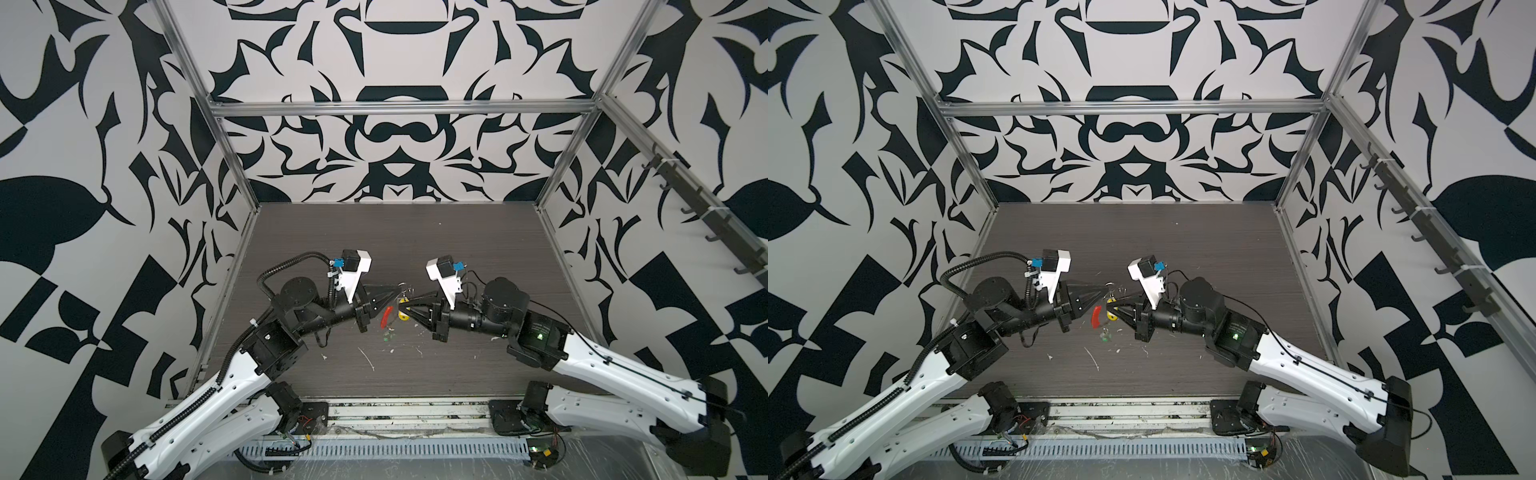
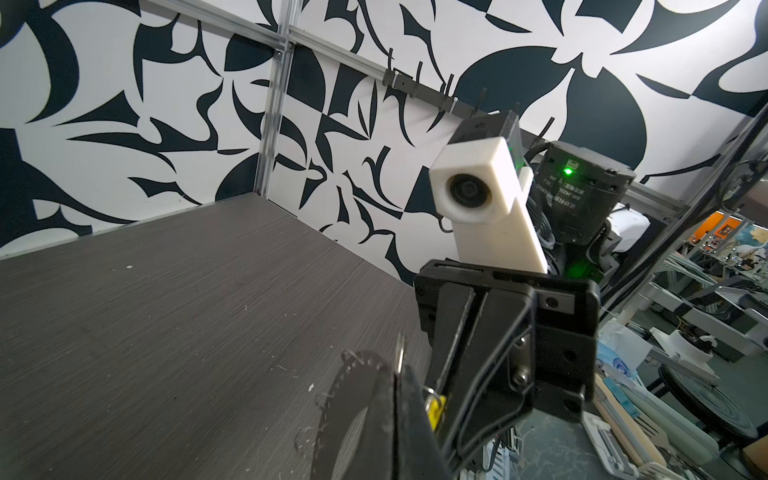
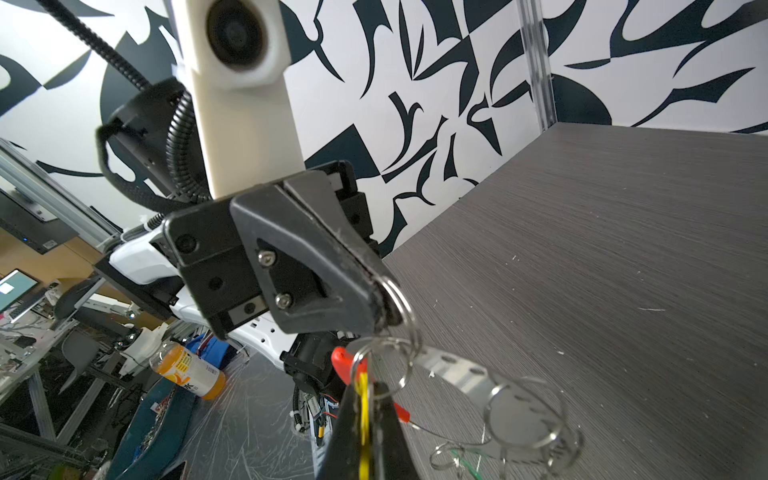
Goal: Remove the keys from the keyring
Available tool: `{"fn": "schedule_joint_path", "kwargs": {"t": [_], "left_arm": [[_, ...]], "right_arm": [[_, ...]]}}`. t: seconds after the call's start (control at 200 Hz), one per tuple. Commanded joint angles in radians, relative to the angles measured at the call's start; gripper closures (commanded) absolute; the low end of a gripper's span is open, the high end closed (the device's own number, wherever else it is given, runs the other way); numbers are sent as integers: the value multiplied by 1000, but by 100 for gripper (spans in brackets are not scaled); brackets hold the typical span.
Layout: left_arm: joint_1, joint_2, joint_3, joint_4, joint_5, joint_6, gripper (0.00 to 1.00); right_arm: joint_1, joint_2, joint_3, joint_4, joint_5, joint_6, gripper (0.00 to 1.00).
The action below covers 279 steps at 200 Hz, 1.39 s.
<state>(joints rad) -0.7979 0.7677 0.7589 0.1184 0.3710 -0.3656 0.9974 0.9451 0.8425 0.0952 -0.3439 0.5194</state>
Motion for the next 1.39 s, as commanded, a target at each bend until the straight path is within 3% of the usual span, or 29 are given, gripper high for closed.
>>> {"fn": "schedule_joint_path", "kwargs": {"t": [0.0,0.725,1.39], "left_arm": [[3,-19,-12,34,-51,15,100],[-65,-31,33,-110,-204,99,100],[-67,-41,47,-151,-197,100,100]], "right_arm": [[10,-36,0,65,-28,46,100],[9,-132,29,-113,73,-37,100],[10,-138,120,-282,116,-110,100]]}}
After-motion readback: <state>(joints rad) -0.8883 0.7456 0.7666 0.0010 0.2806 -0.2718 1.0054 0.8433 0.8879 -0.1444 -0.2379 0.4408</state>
